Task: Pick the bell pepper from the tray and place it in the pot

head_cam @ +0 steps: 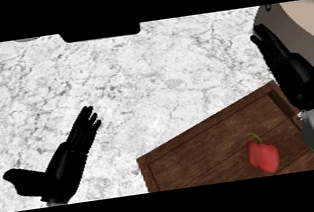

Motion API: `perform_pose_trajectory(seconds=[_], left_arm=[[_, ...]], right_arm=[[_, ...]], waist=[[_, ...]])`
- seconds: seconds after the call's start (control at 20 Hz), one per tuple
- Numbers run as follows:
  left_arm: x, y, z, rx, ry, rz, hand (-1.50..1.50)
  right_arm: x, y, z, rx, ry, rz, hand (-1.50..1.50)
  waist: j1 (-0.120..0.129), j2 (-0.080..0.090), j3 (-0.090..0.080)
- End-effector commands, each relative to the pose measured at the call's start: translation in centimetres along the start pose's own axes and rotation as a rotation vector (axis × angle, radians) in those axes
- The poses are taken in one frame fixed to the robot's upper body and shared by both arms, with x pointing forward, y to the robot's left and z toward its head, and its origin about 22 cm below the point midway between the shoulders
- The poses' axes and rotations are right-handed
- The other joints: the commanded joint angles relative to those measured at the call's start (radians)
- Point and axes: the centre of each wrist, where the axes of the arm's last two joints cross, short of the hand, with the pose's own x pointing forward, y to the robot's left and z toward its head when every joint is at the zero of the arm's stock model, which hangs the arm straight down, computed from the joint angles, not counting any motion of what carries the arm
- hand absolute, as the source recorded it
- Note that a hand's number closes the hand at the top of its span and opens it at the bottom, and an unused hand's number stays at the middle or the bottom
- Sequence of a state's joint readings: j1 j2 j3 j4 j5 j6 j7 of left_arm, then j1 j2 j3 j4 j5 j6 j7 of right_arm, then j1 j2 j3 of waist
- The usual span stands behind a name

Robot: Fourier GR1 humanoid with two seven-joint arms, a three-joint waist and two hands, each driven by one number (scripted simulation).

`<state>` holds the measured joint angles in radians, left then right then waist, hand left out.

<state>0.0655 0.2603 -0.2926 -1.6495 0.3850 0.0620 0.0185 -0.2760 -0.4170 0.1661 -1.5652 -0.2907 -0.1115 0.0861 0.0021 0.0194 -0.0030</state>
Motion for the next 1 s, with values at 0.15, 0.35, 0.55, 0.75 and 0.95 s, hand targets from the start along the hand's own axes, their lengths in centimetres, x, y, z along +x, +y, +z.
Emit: perform_pose_trajectory(seconds=[0.15, 0.35, 0.55, 0.75, 0.95], left_arm=[[5.9, 5.2, -2.0, 0.293, -0.160, -0.152, 0.00], [7.2, 6.8, -2.0, 0.383, -0.183, -0.200, 0.00], [10.2, 6.8, -3.5, 0.405, -0.159, -0.213, 0.00], [7.8, 6.1, -2.9, 0.382, -0.146, -0.219, 0.00], [8.7, 5.3, -4.2, 0.380, -0.151, -0.206, 0.00]], right_arm=[[1.0, -5.9, 1.3, -0.065, -0.252, 0.034, 1.50], [1.7, -11.7, 3.2, -0.125, -0.241, 0.610, 1.50], [-6.0, -9.9, 7.6, -0.217, -0.437, 0.290, -1.50], [-5.0, -13.5, 10.7, -0.129, -0.556, 0.282, -1.50], [-1.2, -13.7, 11.3, 0.008, -0.470, 0.373, -1.50]], waist=[[-0.022, -0.020, 0.008], [-0.038, -0.015, 0.006], [-0.024, -0.019, 0.007], [-0.012, -0.021, 0.004], [-0.016, -0.022, 0.002]])
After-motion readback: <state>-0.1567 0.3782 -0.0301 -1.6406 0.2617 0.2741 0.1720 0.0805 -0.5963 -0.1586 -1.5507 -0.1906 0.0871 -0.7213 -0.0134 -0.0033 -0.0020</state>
